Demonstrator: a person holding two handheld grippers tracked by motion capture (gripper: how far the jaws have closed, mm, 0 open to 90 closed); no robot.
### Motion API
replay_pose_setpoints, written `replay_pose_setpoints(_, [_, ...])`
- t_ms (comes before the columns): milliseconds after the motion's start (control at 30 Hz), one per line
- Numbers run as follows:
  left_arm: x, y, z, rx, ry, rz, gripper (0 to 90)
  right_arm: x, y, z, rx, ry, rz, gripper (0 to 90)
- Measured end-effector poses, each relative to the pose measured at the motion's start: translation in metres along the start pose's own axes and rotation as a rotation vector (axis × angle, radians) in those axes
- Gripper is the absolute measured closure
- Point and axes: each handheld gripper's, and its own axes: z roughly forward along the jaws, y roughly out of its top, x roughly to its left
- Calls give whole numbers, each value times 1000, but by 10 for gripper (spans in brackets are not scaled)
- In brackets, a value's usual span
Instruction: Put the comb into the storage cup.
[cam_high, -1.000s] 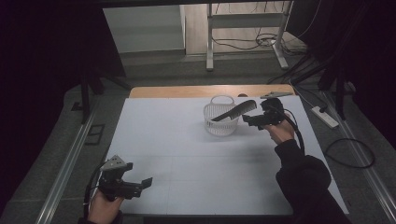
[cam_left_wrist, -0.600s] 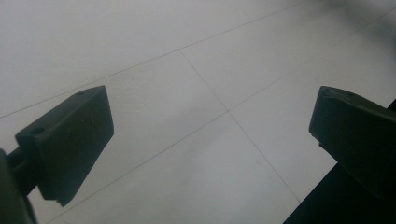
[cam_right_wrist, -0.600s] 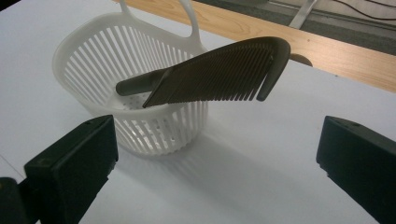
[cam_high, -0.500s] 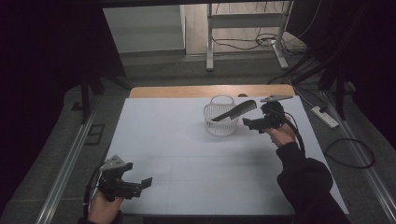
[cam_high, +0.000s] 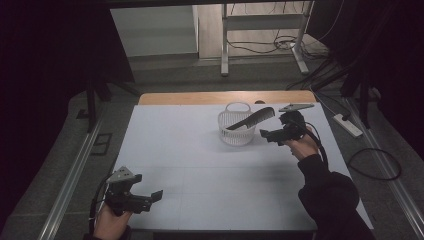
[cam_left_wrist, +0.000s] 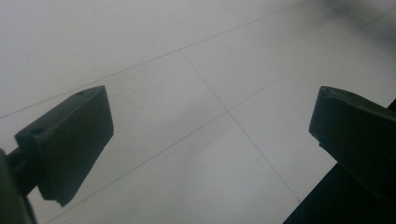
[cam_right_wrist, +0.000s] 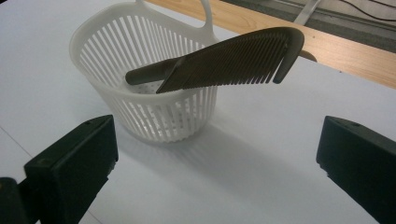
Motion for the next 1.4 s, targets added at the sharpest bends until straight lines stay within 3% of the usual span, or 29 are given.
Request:
replay_pose_setpoints(500, [1,-1,-2,-11,18,-1,0,10,-5,-9,-1,4,-8,0])
replay_pose_setpoints(1400, [1,-2,-4,-20,5,5,0,25,-21,-28,5,28,-28,0])
